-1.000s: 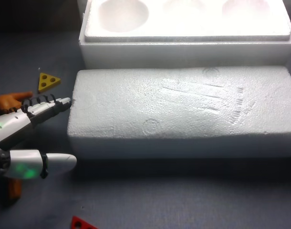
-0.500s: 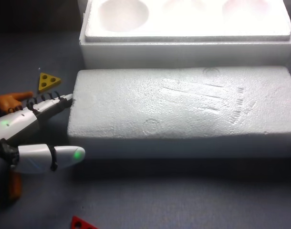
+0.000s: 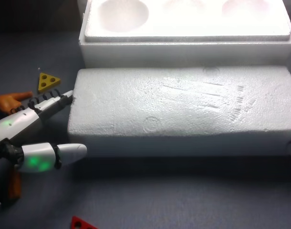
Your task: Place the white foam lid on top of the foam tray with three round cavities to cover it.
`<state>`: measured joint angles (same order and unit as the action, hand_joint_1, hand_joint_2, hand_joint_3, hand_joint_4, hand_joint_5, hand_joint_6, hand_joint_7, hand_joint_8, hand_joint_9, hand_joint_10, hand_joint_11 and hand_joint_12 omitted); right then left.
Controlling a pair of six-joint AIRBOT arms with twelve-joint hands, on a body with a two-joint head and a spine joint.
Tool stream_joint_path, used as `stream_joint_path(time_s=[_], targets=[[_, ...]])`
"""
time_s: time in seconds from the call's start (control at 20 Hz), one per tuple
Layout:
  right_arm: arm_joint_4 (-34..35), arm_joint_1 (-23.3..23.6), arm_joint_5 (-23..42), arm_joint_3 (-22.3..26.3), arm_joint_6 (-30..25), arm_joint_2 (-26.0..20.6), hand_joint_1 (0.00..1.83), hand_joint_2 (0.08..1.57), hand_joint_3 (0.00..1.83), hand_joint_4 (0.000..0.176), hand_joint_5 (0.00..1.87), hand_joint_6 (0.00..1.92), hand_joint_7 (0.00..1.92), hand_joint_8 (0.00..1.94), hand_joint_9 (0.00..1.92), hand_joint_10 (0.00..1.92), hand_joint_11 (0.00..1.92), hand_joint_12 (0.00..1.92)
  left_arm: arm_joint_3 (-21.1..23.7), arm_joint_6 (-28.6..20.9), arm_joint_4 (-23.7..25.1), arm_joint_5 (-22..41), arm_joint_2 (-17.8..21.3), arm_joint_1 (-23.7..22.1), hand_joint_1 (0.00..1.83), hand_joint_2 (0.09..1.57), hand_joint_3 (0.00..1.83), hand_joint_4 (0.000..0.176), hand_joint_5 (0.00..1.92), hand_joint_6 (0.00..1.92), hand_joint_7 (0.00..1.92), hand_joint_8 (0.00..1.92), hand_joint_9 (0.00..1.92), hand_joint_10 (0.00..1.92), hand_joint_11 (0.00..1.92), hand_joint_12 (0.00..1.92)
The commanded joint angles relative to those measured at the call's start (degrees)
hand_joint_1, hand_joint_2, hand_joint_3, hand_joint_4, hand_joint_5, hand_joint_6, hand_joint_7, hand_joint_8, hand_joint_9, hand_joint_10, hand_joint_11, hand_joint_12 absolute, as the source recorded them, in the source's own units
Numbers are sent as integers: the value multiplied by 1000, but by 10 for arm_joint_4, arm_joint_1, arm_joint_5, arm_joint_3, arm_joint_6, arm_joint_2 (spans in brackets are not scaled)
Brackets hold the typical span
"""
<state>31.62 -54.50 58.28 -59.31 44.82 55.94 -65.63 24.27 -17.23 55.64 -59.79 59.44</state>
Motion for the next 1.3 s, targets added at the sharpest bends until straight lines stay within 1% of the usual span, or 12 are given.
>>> stream_joint_path(time_s=[0.0,0.15,0.25,0.4,0.45,0.6,0.7,0.95,1.1,1.15,1.2,1.25], targets=[[-17,5,60,-2,-9,-2,498,1191,5,0,227,65,176,39,192,103,0,1394,3,-6,10,78,-1,-4,507,1091,15,0,38,12,0,0,0,0,0,0],[-23,4,64,1,-15,-2,520,1197,1,0,245,51,241,20,224,192,0,1502,10,-12,12,94,4,1,533,1115,21,0,39,9,0,0,0,0,0,0],[-27,3,69,8,-18,-7,494,1203,1,0,218,29,198,2,154,190,0,1412,18,-18,14,110,8,9,561,1127,21,0,40,8,0,0,0,0,0,0],[-37,-3,86,28,-22,-24,413,1216,0,0,204,6,165,0,12,473,0,1505,32,-22,20,132,15,16,571,1139,18,0,44,7,0,0,0,0,0,0],[-40,-4,94,35,-23,-27,383,1211,0,0,188,2,122,1,2,423,0,1494,41,-23,21,145,19,21,561,1143,17,0,38,4,0,0,0,0,0,0],[-53,-14,118,54,-28,-44,398,1264,10,0,164,1,114,1,0,406,0,1357,57,-28,26,175,33,36,546,1160,20,0,26,0,0,0,0,0,0,0],[-62,-25,146,75,-31,-65,409,1276,2,0,140,0,58,2,0,236,0,1168,72,-31,36,192,45,41,554,1161,16,0,24,0,0,0,0,0,0,0],[-81,-65,230,123,-37,-121,420,1183,0,0,165,12,107,7,12,245,0,888,103,-34,62,234,75,50,494,1156,8,5,22,0,0,0,0,0,0,0],[-91,-72,260,134,-37,-144,339,1188,0,0,153,14,140,6,4,427,0,1243,111,-34,69,255,86,47,529,1152,4,0,28,1,0,0,0,0,0,0],[-93,-71,264,132,-37,-146,339,1188,0,0,153,14,140,6,4,427,0,1243,109,-33,69,258,88,44,529,1152,4,0,28,1,0,0,0,0,0,0],[-93,-67,265,128,-37,-147,398,1178,0,0,130,7,120,3,0,410,0,1328,104,-33,71,258,88,37,541,1148,1,25,9,0,0,0,0,0,0,0],[-93,-63,265,124,-37,-147,416,1187,1,0,137,11,126,7,0,455,0,1378,99,-33,74,255,88,29,547,1149,2,25,17,4,0,0,0,0,0,0]])
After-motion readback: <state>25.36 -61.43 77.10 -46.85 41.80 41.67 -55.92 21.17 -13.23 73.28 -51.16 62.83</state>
